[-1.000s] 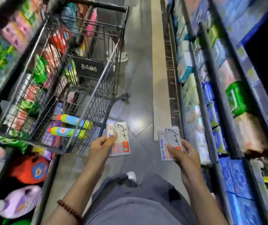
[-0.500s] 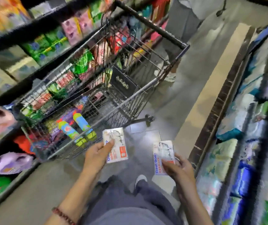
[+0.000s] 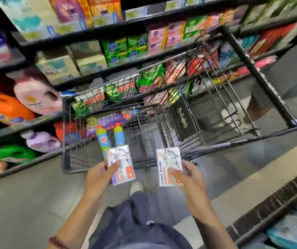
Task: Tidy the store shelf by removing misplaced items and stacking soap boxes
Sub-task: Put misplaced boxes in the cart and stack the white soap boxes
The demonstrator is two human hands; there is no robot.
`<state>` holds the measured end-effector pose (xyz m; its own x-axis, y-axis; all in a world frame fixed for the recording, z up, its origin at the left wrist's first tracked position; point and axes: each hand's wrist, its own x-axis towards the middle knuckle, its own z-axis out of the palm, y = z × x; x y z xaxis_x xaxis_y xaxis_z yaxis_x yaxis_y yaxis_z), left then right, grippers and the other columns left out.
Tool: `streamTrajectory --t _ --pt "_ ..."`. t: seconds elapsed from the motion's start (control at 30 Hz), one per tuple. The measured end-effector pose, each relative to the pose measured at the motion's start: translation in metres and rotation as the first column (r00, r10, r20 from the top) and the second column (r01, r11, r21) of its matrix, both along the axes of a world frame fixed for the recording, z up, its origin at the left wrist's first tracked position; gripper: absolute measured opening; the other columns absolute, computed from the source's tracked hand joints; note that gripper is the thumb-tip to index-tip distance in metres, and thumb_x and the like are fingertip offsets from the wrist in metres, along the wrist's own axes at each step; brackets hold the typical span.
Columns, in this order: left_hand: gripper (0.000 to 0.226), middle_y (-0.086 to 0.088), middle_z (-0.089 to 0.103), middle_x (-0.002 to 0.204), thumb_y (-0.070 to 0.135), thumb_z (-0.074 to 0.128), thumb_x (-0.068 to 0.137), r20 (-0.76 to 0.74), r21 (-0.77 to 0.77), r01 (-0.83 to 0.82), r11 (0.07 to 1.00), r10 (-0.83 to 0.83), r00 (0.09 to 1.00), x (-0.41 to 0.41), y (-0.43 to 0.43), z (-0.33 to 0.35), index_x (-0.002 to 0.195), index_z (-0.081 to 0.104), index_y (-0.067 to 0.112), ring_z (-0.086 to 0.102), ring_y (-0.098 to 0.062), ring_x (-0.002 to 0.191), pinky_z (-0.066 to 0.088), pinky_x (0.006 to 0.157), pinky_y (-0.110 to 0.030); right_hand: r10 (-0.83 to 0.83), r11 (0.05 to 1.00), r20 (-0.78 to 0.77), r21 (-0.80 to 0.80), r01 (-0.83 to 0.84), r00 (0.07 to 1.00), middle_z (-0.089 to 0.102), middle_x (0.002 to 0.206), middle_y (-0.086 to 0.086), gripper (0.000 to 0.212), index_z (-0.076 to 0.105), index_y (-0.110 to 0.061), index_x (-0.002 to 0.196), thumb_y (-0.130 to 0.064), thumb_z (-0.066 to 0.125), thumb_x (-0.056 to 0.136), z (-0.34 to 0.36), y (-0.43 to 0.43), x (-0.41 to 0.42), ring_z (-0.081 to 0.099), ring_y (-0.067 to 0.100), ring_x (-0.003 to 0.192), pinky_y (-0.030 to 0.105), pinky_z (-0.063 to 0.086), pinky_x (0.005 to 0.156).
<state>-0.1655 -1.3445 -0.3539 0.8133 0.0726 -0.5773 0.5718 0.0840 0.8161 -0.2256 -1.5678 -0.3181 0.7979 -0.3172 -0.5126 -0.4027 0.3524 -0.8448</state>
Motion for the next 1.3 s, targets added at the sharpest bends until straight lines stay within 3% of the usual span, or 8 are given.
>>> streamTrajectory --t 0.13,0.27,0.5,0.7,0.87,1.0,1.1,1.3 --pt "0.003 -0.008 0.074 0.077 0.008 0.065 0.086 0.007 -0.018 -0.031 0.999 0.031 0.999 0.063 -0.007 -0.011 0.085 0.067 0.006 0.070 -0.016 0.064 0.058 0.061 -0.031 0.120 0.990 -0.018 -0.068 -0.121 0.993 0.071 0.087 0.009 0.041 0.060 -0.001 0.101 -0.010 0.075 0.063 0.002 0.004 0.077 0.064 0.018 0.074 0.022 0.049 0.060" --pt "0.003 -0.014 0.073 0.082 0.011 0.068 0.085 -0.037 -0.013 -0.051 0.999 0.051 0.998 0.117 -0.018 -0.041 0.084 0.071 0.010 0.063 -0.032 0.083 0.047 0.079 -0.051 0.233 0.956 -0.119 -0.153 -0.249 0.965 0.066 0.085 0.011 0.025 0.058 0.007 0.099 0.000 0.070 0.078 -0.029 0.000 0.155 0.058 0.011 0.064 0.015 0.043 0.052" --pt "0.029 -0.006 0.064 0.063 0.024 0.080 0.064 -0.186 0.121 -0.012 0.993 0.035 0.982 0.178 -0.036 -0.152 0.072 0.065 0.001 0.057 -0.019 0.064 0.047 0.055 -0.026 0.262 0.935 -0.376 -0.128 -0.330 0.889 0.048 0.069 0.003 0.027 0.043 -0.009 0.077 0.007 0.064 0.082 -0.145 -0.006 0.247 0.046 0.010 0.056 0.010 0.034 0.037" --pt "0.024 0.003 0.045 0.046 0.003 0.077 0.075 -0.313 0.225 0.064 0.972 0.009 0.950 0.198 -0.061 -0.254 0.065 0.056 0.001 0.041 0.002 0.038 0.034 0.041 -0.013 0.304 0.891 -0.570 -0.112 -0.439 0.763 0.063 0.100 0.019 0.024 0.055 -0.003 0.092 0.002 0.072 0.076 -0.272 -0.007 0.272 0.059 0.028 0.088 0.039 0.049 0.082" --pt "0.038 -0.005 0.051 0.058 0.033 0.083 0.051 -0.433 0.322 0.122 0.939 0.031 0.901 0.205 -0.077 -0.312 0.057 0.051 0.014 0.050 -0.019 0.070 0.038 0.056 -0.025 0.286 0.898 -0.604 -0.103 -0.428 0.744 0.064 0.076 0.009 0.026 0.058 -0.012 0.074 0.011 0.069 0.075 -0.333 -0.012 0.265 0.061 0.023 0.071 0.019 0.048 0.054" --pt "0.031 -0.020 0.063 0.074 0.025 0.077 0.076 -0.499 0.476 0.266 0.838 0.008 0.867 0.205 -0.087 -0.332 0.073 0.063 -0.003 0.060 -0.031 0.080 0.037 0.057 -0.025 0.266 0.924 -0.604 -0.062 -0.377 0.751 0.061 0.063 0.007 0.021 0.057 -0.005 0.077 0.015 0.064 0.078 -0.365 -0.015 0.257 0.056 0.009 0.043 0.016 0.044 0.038" --pt "0.038 -0.021 0.065 0.110 0.030 0.065 0.088 -0.550 0.543 0.359 0.759 -0.001 0.835 0.203 -0.092 -0.342 0.105 0.062 -0.004 0.058 -0.032 0.107 0.038 0.080 -0.029 0.208 0.946 -0.604 -0.075 -0.315 0.769 0.063 0.081 0.018 0.025 0.055 -0.001 0.100 0.013 0.063 0.080 -0.389 -0.018 0.254 0.062 0.012 0.053 0.021 0.052 0.045" --pt "0.030 -0.015 0.066 0.111 0.030 0.056 0.093 -0.575 0.642 0.495 0.586 -0.059 0.816 0.199 -0.095 -0.337 0.104 0.063 0.003 0.059 -0.028 0.107 0.040 0.081 -0.030 0.324 0.783 -0.607 -0.259 -0.566 0.726 0.069 0.080 0.009 0.019 0.060 -0.003 0.101 -0.004 0.066 0.083 -0.394 -0.026 0.245 0.065 0.022 0.069 0.033 0.055 0.068"
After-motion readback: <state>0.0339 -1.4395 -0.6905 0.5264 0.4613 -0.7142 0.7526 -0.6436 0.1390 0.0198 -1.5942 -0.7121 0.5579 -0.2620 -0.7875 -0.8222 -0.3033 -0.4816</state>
